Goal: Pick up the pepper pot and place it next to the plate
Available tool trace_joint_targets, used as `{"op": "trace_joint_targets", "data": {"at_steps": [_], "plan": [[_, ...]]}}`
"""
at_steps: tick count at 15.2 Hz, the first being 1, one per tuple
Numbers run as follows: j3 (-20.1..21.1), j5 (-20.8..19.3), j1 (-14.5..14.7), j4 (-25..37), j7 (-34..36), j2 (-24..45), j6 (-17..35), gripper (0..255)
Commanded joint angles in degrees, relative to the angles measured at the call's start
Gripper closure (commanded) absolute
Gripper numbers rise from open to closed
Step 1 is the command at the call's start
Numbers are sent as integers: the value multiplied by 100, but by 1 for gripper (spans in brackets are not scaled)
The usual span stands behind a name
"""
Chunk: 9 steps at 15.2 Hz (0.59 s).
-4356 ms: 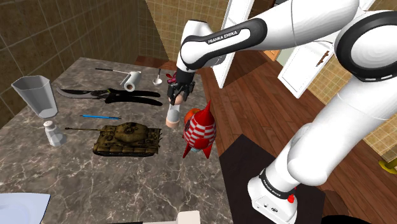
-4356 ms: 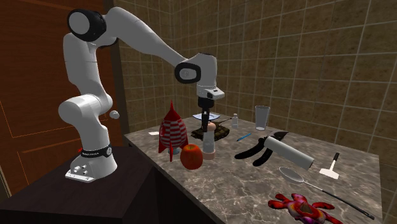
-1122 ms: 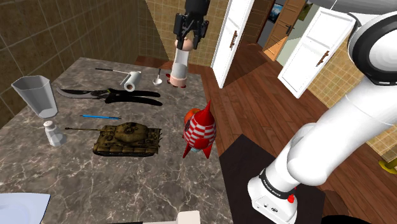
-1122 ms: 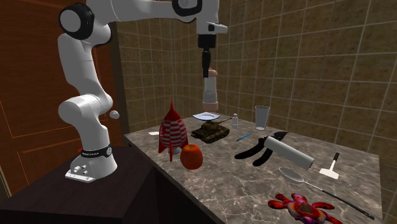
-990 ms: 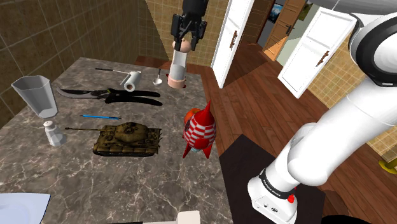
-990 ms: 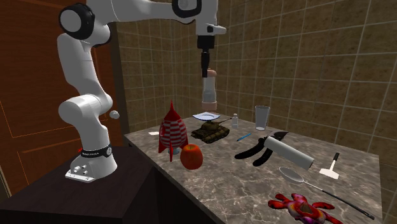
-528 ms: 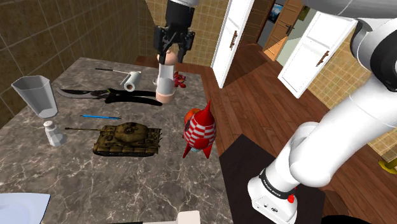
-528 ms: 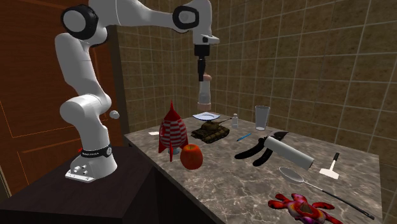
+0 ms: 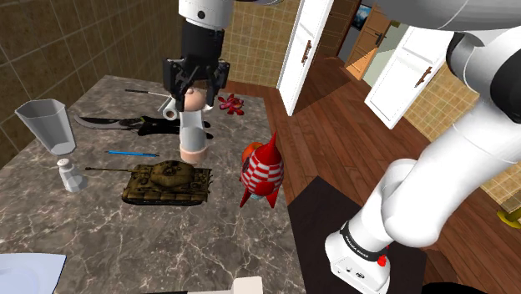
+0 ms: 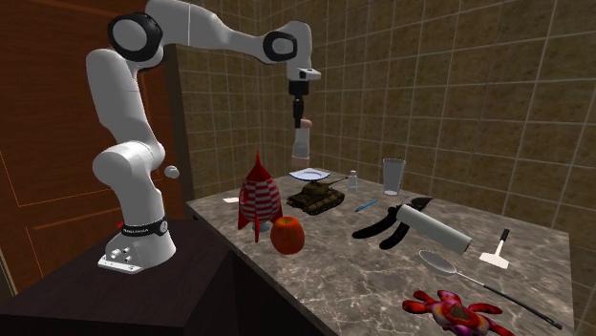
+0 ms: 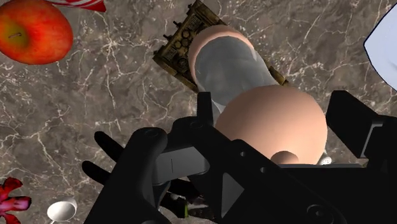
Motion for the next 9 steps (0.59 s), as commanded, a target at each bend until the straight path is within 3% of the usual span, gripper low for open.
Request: {"op": "trace_joint_targets", "data": {"at_steps": [1, 9], "plan": [[139, -25, 116, 14, 256, 93, 111, 255], [685, -309, 659, 349, 1360, 781, 544, 255]]}}
